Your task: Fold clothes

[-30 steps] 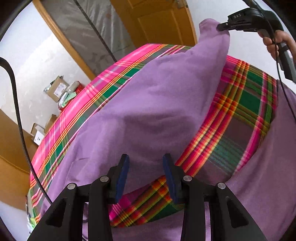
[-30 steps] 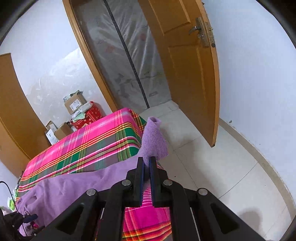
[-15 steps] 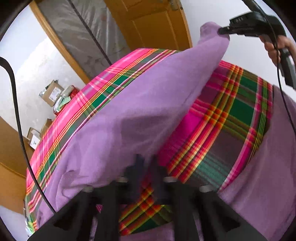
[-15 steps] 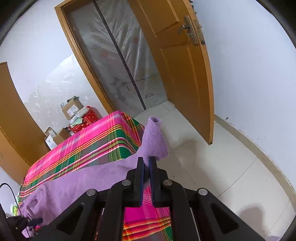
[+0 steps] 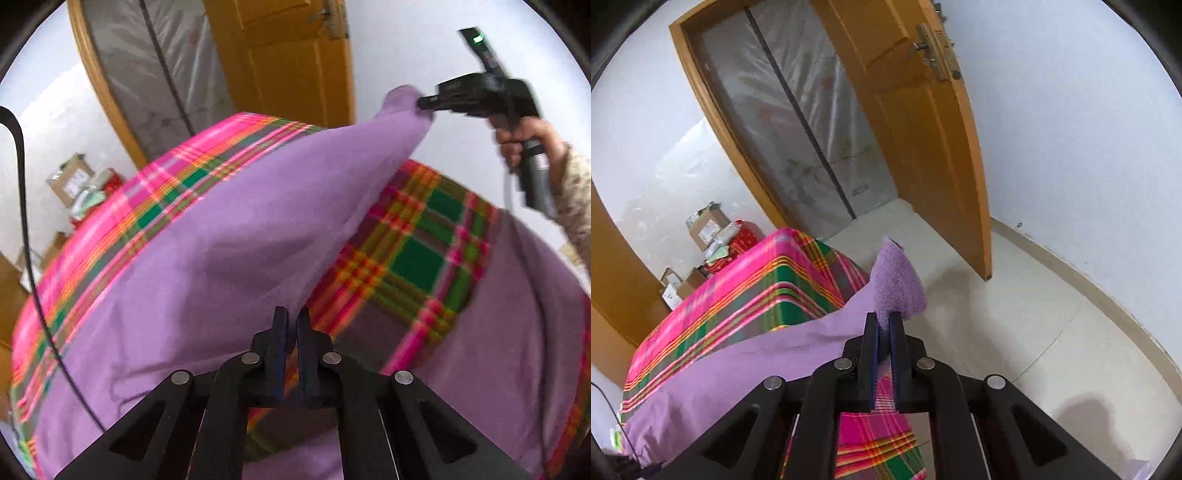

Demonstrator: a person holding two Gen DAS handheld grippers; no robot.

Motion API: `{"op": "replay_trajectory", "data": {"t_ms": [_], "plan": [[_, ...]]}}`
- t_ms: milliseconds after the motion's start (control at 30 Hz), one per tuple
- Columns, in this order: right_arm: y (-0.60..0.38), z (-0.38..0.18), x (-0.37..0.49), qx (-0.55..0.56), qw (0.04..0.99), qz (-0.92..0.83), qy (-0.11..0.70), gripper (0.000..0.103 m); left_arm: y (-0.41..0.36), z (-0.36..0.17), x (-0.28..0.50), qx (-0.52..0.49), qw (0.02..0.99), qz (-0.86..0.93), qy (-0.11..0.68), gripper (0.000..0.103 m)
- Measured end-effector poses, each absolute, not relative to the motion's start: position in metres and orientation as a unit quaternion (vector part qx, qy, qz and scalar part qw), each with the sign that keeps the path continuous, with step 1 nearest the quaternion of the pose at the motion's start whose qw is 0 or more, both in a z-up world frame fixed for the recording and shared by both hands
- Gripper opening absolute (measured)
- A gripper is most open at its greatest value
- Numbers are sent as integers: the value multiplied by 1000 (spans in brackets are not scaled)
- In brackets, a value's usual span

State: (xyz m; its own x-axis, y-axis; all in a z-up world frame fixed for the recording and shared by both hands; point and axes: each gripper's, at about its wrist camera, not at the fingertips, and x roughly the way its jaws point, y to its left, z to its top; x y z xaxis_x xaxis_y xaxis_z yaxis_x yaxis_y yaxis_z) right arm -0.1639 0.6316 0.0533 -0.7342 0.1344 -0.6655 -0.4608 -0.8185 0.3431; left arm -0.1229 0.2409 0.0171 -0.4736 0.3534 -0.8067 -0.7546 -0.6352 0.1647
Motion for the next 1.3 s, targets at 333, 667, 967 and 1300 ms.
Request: {"op": "replay_trajectory", "data": {"t_ms": [333, 667, 967, 1300], "plan": [[644, 37, -163, -347, 182, 881, 265, 6, 246, 9, -121, -396, 346, 811, 257, 6], [641, 42, -149, -374, 209, 867, 256, 9, 221, 36, -112, -420, 363, 812, 181, 28], [590, 105, -128, -347, 157, 899, 217, 9, 126, 98, -90, -407, 325, 849, 88, 39], [472, 153, -112, -346, 27, 928, 136, 11, 23, 110, -60, -406, 206, 888, 60, 40]]}}
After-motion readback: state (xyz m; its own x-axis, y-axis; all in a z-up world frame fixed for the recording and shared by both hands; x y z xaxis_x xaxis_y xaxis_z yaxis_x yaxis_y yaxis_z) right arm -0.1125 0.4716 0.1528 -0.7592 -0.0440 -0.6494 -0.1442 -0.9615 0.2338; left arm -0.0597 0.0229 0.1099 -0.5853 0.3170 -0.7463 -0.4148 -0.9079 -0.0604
